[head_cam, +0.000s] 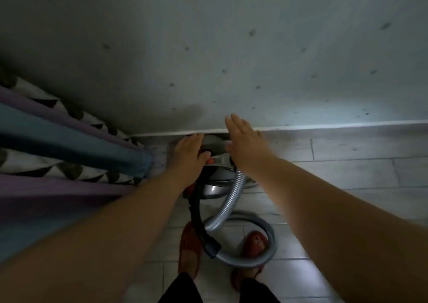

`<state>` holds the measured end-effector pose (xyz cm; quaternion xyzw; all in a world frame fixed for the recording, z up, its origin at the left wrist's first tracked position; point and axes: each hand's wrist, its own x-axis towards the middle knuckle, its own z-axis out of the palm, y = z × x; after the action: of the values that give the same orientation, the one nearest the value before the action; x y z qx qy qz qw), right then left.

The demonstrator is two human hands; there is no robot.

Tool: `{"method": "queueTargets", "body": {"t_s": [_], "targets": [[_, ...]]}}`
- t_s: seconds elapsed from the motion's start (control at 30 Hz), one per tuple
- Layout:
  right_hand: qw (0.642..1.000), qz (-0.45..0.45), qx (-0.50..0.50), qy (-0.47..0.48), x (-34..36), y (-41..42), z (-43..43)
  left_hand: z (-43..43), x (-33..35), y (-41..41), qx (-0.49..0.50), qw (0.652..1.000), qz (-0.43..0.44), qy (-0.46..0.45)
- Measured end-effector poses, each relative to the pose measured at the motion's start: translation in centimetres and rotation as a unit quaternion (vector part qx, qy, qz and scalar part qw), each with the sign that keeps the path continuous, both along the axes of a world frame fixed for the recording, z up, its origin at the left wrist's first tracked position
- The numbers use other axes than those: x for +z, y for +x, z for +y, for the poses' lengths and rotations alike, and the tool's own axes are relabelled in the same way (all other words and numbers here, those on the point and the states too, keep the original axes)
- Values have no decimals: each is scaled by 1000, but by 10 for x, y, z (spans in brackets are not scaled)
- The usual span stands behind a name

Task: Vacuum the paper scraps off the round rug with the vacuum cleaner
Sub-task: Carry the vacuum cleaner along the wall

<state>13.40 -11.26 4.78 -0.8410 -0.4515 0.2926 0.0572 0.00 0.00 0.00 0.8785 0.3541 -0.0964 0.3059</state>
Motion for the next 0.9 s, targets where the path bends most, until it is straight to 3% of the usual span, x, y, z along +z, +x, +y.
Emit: {"method": "queueTargets", "body": {"t_s": [0.17, 0.4, 0.57, 0.7, 0.9], "targets": [[997, 8, -20, -73, -76, -7, 6, 9, -74, -2, -29, 998, 59, -21], [993, -9, -44, -105, -158, -9, 14, 16, -158, 0, -56, 989, 131, -39], [987, -12, -59, -149, -189, -6, 16, 13, -206, 3, -76, 978, 190, -34], [985, -24, -58, -158, -202, -6, 19, 11, -228, 6, -67, 980, 187, -22], [987, -46, -57, -141, -209, -8, 21, 19, -245, 17, -101, 977, 176, 67]]}}
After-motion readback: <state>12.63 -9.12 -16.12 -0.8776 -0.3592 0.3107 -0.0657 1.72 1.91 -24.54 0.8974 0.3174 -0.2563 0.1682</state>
